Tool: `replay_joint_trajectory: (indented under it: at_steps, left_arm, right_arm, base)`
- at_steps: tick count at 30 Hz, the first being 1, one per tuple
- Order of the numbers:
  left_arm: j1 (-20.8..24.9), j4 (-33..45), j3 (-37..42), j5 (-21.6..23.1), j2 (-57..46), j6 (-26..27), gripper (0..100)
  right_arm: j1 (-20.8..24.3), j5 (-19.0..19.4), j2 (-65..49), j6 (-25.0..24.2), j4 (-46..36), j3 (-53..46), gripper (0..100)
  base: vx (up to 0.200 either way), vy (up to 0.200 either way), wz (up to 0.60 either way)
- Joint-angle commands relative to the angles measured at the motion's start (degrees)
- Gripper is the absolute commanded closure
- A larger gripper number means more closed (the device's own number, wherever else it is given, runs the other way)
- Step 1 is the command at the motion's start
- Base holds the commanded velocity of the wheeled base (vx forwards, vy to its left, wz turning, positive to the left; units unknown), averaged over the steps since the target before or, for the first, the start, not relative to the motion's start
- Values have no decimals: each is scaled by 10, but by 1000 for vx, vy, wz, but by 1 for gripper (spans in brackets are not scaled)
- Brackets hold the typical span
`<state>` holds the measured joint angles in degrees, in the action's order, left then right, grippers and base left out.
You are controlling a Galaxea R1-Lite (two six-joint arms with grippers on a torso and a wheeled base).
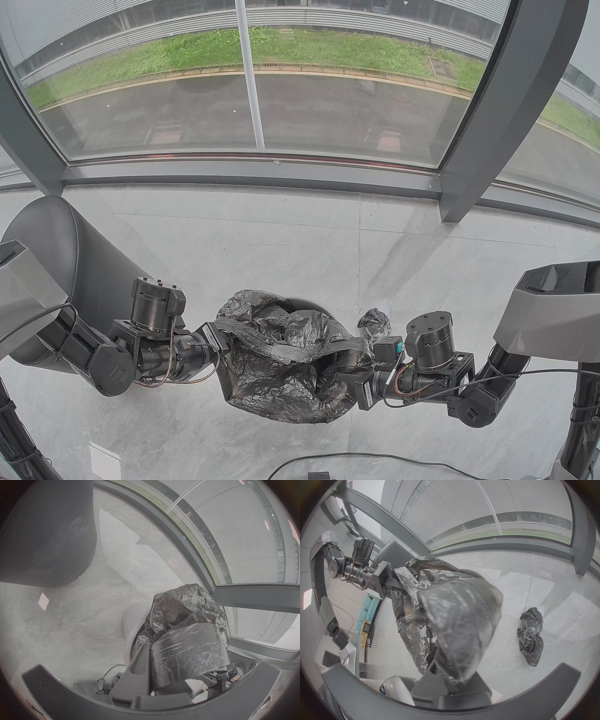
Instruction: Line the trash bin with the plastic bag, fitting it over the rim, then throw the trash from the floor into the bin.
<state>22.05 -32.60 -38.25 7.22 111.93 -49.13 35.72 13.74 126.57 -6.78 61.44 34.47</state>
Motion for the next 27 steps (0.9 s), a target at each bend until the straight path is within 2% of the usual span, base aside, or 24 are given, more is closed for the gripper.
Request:
replay_joint_trajectory:
  at_steps: [1, 6, 11, 17, 27]
  left_arm:
    - [-1, 0, 0, 1, 11, 4, 100]
    - [-2, -2, -2, 0, 23, 15, 100]
    - [-4, -6, -2, 1, 39, 31, 100]
    - [-5, -5, 1, 1, 37, 32, 100]
    - [-14, -4, -5, 1, 37, 38, 100]
  right_arm:
    - [-8, -8, -1, -1, 3, -3, 100]
    - [-12, -16, -3, -4, 3, -12, 100]
    - [-16, -55, -3, -10, 29, -25, 100]
    - [-28, -57, -2, -11, 90, -72, 100]
    - [-49, -66, 16, -15, 98, -68, 100]
  base:
    - [0, 0, 0]
    - [0, 0, 0]
    - [0, 0, 0]
    - [0, 0, 0]
    - [0, 0, 0]
